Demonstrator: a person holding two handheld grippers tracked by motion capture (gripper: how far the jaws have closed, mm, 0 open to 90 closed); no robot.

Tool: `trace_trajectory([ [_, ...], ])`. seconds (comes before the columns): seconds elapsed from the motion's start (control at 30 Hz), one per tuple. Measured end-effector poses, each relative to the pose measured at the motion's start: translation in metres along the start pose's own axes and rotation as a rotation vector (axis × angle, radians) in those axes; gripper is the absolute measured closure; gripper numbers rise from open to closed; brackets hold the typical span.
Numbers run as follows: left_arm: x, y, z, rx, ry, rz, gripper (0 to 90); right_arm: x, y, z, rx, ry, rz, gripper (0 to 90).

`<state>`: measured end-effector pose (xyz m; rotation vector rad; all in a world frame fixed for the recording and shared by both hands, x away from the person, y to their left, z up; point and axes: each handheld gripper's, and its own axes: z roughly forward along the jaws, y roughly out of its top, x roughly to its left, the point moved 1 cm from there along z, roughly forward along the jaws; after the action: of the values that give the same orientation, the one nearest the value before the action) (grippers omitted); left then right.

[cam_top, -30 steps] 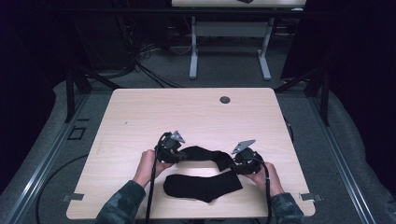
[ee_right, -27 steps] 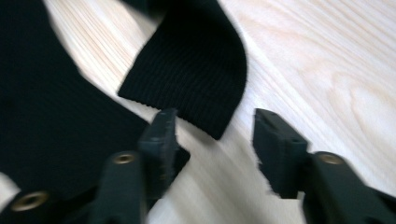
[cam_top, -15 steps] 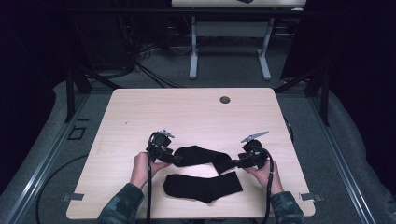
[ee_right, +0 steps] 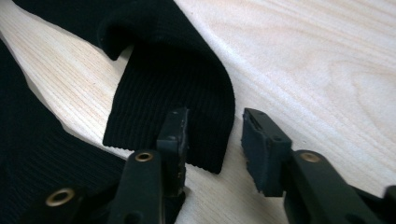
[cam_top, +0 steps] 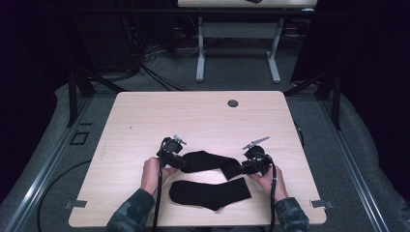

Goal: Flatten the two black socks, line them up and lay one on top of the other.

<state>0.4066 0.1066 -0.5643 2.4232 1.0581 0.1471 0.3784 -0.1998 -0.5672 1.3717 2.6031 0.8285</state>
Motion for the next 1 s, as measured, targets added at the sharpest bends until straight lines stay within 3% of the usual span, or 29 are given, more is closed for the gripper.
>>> trace_trajectory([
  [0.13,-0.003,-0.002,0.001,0.001,0.025,0.024,70.2,0.0,0.0,0.001,-0.006,0.009,0.007,71.6],
  [0.33,-0.006,-0.002,0.001,-0.004,0.023,0.042,84.3,-0.001,0.0,0.002,-0.007,0.028,0.002,79.6],
  [0.63,-0.003,-0.003,0.0,-0.022,-0.006,0.026,87.2,-0.001,0.0,-0.003,-0.02,0.01,-0.021,85.1],
  [1.0,-0.001,0.001,-0.022,-0.086,-0.037,0.016,87.4,-0.004,0.005,-0.026,-0.075,-0.045,-0.061,85.5],
])
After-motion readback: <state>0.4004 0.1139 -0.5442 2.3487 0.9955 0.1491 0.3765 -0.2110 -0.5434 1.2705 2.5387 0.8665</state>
